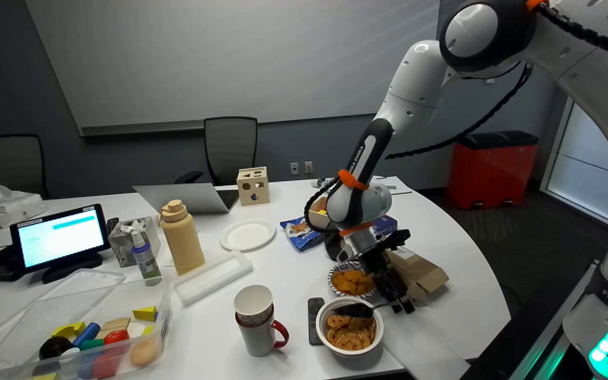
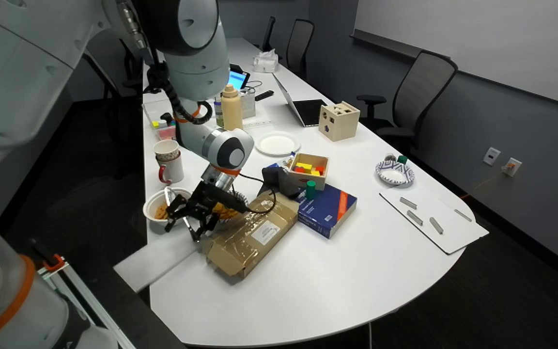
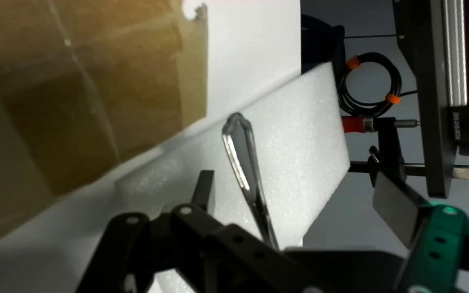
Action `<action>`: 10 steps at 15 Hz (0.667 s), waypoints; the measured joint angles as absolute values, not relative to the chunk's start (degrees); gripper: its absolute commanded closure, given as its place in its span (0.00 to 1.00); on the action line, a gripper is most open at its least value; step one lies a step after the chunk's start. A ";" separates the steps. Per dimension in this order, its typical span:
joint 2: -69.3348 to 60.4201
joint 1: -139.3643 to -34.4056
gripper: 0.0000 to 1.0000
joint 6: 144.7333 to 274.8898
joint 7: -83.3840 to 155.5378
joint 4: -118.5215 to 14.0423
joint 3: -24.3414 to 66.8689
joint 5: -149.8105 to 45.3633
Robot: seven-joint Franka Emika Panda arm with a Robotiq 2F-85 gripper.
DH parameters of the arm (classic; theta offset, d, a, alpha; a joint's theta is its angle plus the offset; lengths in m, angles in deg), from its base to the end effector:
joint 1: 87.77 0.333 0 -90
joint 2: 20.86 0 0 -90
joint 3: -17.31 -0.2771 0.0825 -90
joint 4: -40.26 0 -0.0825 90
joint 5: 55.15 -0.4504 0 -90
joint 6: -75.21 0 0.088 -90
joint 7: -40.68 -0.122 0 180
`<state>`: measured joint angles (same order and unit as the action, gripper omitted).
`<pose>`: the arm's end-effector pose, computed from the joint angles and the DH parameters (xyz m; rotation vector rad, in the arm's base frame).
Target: Mix the objects in the bowl
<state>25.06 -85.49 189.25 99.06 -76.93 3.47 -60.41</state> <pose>0.4124 0.1673 -0.0731 -2.0016 -1.4153 0.9026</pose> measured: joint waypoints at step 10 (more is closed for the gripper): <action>26.15 -85.49 0.38 187.02 98.85 -75.55 3.48 -60.41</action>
<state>26.15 -85.49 187.02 98.85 -75.55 3.48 -60.41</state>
